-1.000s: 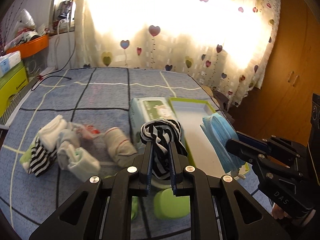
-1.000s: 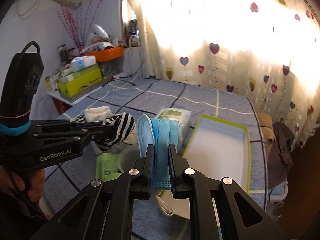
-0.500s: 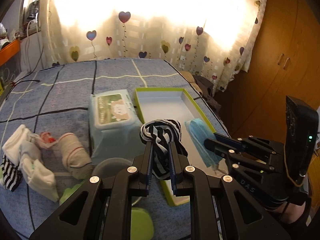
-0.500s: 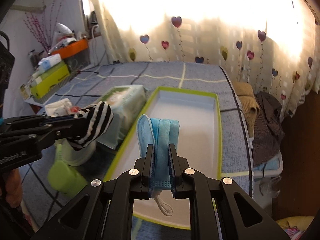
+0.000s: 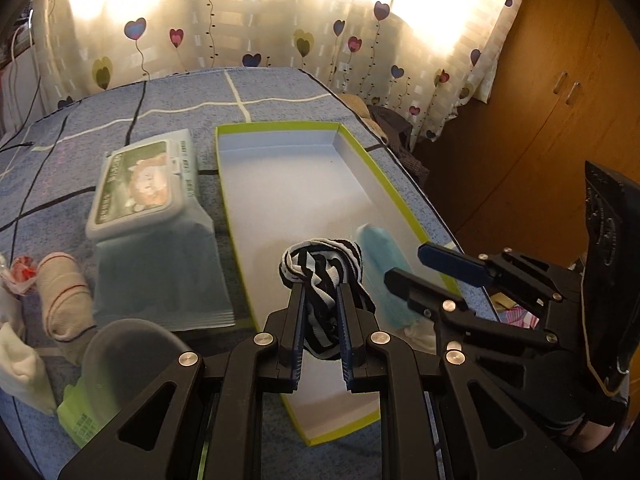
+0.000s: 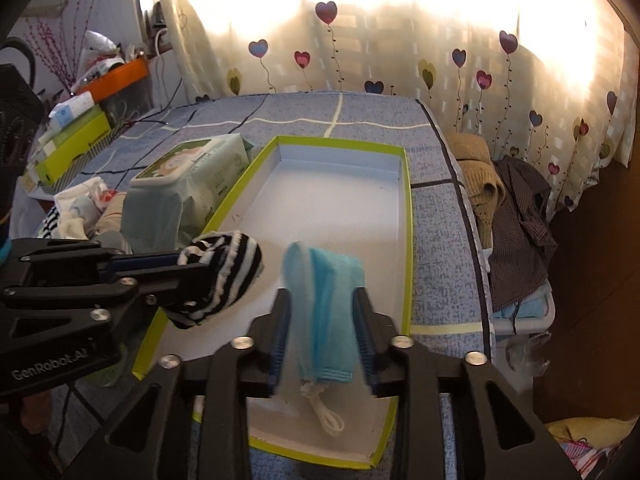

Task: Organize soft objects
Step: 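Carry the mask and striped sock into the green-rimmed tray and open both grippers, then withdraw both grippers from the tray back toward the pile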

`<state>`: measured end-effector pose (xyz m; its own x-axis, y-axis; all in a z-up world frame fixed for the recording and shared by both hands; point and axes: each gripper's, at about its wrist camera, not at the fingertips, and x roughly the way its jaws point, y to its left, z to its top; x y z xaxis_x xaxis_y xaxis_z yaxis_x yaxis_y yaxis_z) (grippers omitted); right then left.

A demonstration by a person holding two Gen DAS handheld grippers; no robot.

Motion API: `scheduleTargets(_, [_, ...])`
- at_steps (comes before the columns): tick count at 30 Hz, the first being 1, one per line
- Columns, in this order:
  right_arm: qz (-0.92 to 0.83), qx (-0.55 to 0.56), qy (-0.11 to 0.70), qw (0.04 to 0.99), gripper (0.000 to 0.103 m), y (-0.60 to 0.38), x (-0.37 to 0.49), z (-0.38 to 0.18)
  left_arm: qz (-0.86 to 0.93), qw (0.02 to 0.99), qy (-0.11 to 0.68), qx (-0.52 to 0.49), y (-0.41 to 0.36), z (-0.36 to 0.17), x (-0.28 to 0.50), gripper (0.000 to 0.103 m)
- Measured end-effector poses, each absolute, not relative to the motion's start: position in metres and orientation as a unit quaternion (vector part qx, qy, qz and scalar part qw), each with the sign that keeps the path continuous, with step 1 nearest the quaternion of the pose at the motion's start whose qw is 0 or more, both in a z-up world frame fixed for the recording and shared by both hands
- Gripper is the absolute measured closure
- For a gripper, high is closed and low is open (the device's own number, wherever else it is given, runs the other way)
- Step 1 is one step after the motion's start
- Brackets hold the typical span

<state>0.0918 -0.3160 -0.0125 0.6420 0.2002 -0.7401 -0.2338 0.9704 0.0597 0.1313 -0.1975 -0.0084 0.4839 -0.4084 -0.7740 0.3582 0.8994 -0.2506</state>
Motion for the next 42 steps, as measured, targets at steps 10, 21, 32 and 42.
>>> scheduleTargets(10, [0.107,-0.013,0.395,0.913,0.049,-0.326,0.08,-0.001,-0.223,0.861,0.454,-0.049,-0.193,-0.008,0.131,0.065])
scheduleTargets(21, [0.113,0.003,0.371,0.922,0.047,-0.325,0.051,0.019,-0.225,0.879,0.416,-0.063,-0.174,0.02,0.102,0.065])
scheduleTargets(32, [0.137,0.003,0.353,0.926,0.039,-0.304,0.023,0.036,-0.202,0.897,0.388,-0.064,-0.149,0.038,0.072,0.065])
scheduleTargets(42, [0.162,-0.021,0.346,0.924,0.039,-0.274,0.009,0.045,-0.183,0.907,0.372,-0.076,-0.124,0.043,0.053,0.065])
